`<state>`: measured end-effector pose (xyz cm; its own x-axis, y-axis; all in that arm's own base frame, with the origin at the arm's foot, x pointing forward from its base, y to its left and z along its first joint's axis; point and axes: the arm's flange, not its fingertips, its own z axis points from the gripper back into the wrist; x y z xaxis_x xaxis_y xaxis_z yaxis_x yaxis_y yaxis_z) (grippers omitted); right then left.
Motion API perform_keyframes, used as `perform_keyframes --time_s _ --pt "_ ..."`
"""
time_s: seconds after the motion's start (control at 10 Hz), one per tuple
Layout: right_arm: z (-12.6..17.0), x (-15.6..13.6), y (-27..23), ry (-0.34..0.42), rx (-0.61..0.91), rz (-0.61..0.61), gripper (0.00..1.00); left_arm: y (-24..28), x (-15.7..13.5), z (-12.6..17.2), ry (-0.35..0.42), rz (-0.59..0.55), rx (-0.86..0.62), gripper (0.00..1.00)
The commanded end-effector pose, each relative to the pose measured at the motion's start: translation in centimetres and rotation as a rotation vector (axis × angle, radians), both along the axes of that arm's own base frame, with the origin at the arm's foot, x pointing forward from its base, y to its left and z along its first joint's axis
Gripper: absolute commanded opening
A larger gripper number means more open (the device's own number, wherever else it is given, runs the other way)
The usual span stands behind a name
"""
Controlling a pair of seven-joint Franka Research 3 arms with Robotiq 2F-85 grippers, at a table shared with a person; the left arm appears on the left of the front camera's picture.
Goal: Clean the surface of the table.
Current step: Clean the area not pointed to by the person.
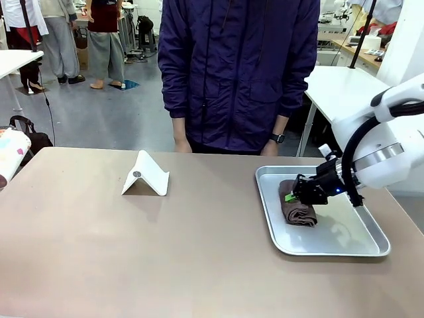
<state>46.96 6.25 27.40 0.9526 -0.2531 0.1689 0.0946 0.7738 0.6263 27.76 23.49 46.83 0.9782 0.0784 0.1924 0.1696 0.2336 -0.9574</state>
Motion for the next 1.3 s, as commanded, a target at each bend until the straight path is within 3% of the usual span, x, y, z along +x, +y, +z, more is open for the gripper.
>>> perform_keyframes --time_s 0.0,0.3,0.5,0.9,1.2 --pt "-2.1 -0.2 -3.4 -0.010 -0.048 -0.079 0.07 -0.2 -0.1 0.3 -0.008 0.008 -0.012 0.22" --pt "-2.0 0.0 -8.7 -0.013 -0.014 -0.206 0.07 -0.2 -0.1 0.3 -0.008 0.008 -0.012 0.22" --pt "-1.2 -0.4 -11.7 -0.028 0.089 -0.265 0.07 -0.2 -0.1 0.3 -0.008 0.008 -0.012 0.22" --pt "2.2 -1.3 -12.3 -0.069 0.638 -0.172 0.07 -0.2 -0.1 0.3 -0.008 0.008 -0.012 0.22" --pt "3.5 -1.1 -11.1 -0.055 1.035 -0.206 0.07 -0.2 -0.1 0.3 -0.008 0.008 -0.012 0.22"
